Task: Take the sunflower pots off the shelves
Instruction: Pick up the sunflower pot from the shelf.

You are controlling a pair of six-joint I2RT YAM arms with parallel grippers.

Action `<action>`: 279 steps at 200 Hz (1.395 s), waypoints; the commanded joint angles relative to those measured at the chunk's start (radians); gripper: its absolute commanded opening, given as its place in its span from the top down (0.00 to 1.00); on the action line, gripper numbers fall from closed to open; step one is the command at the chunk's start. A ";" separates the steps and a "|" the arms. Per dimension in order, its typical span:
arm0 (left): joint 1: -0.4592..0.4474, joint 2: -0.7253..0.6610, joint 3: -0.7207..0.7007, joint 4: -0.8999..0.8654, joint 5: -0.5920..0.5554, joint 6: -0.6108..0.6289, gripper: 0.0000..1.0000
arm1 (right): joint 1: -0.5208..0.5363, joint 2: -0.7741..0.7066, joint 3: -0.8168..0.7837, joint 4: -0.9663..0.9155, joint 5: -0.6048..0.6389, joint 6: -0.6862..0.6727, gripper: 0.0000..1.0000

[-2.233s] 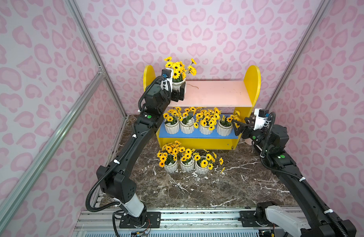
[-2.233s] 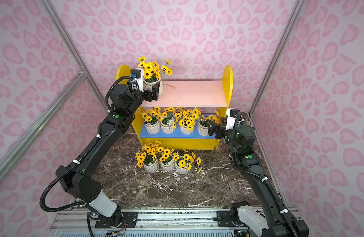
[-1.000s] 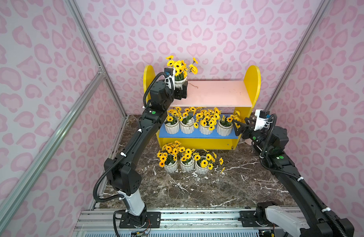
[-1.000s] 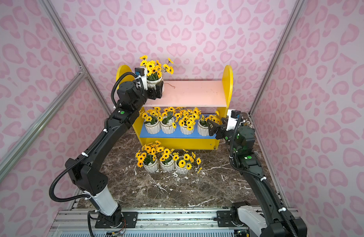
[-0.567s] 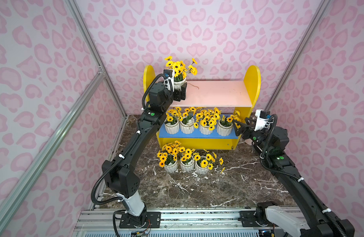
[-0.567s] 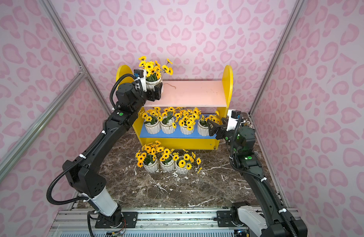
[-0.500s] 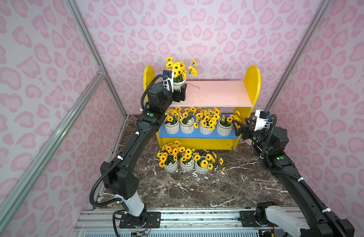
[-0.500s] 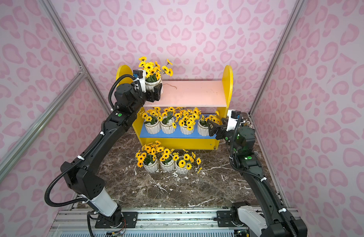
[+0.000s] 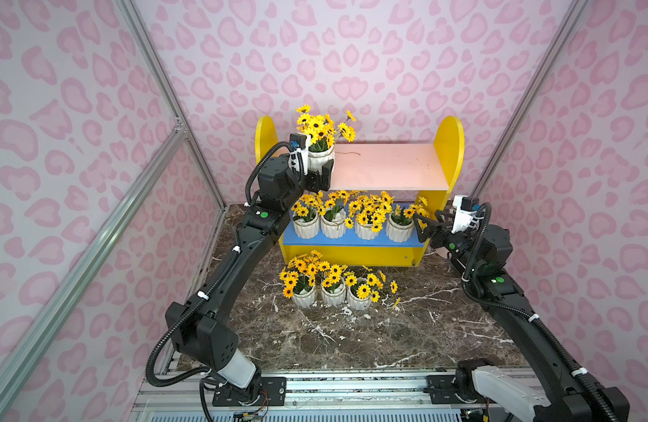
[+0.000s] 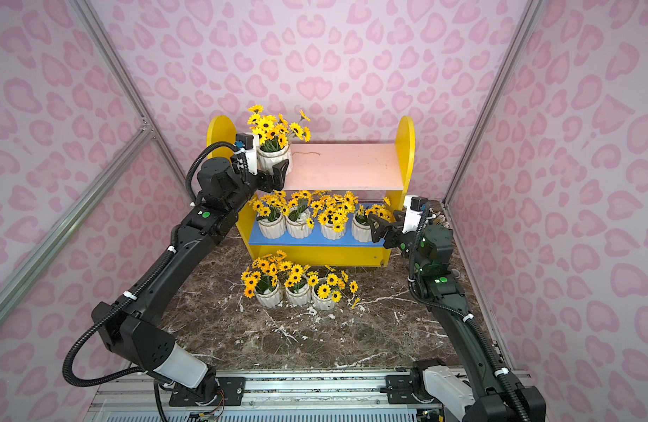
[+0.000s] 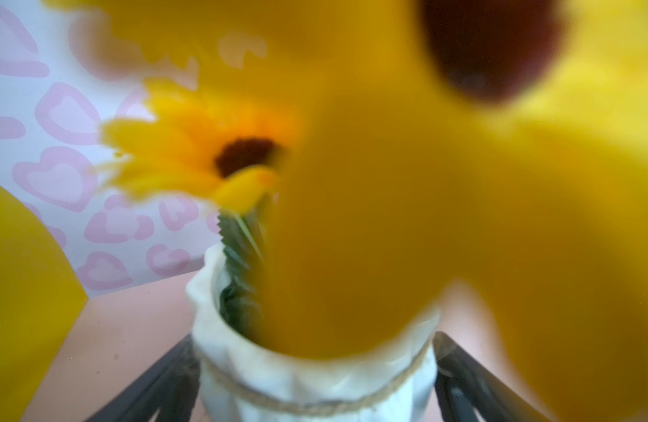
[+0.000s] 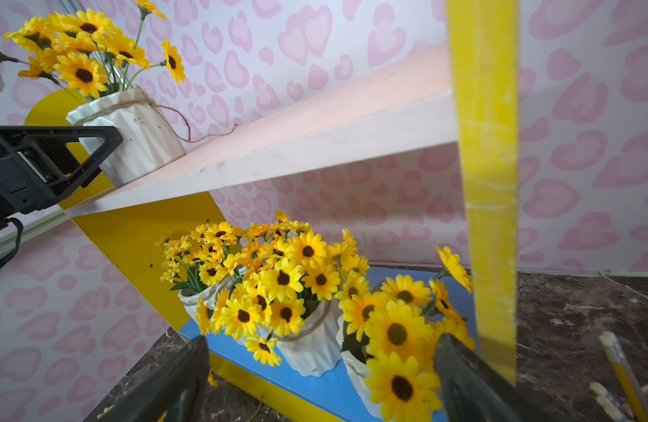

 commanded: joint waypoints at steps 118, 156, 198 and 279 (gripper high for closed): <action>0.000 0.129 0.172 -0.010 0.003 -0.007 0.02 | 0.001 -0.005 -0.016 0.062 -0.026 0.007 0.02; 0.000 0.150 0.188 -0.010 0.004 -0.004 0.02 | 0.001 -0.005 -0.020 0.067 -0.024 0.010 0.02; 0.000 0.169 0.195 -0.005 0.002 0.012 0.02 | 0.000 -0.006 -0.024 0.068 -0.024 0.007 0.02; 0.000 0.130 0.178 -0.001 0.009 0.045 0.92 | 0.000 -0.021 -0.035 0.076 -0.010 0.011 0.02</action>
